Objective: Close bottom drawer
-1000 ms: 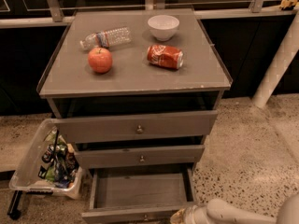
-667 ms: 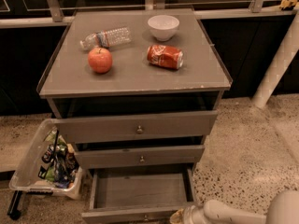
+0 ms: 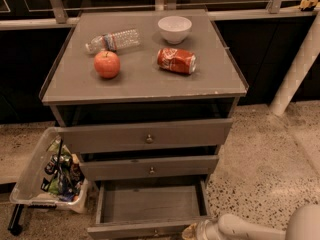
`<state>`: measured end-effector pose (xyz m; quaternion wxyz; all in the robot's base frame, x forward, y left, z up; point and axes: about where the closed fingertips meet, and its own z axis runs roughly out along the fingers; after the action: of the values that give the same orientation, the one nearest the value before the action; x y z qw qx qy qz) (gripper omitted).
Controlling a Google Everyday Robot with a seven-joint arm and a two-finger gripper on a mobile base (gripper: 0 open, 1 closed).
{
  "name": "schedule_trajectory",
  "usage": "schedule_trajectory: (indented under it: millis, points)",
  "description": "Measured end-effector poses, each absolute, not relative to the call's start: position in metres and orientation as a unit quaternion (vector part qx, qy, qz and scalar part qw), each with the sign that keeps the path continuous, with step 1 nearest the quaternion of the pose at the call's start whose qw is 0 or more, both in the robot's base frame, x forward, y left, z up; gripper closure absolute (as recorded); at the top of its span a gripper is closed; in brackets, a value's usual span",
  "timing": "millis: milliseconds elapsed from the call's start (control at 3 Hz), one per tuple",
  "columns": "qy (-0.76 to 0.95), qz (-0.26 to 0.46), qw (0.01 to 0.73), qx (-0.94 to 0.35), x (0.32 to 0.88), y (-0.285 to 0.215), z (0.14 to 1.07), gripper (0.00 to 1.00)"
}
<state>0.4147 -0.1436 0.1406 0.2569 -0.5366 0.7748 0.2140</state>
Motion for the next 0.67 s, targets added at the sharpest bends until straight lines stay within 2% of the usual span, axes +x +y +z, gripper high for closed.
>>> schedule_trajectory:
  millis: [667]
  points:
    - [0.768,0.214,0.274,-0.538,0.4212,-0.1390,0.1399,0.12]
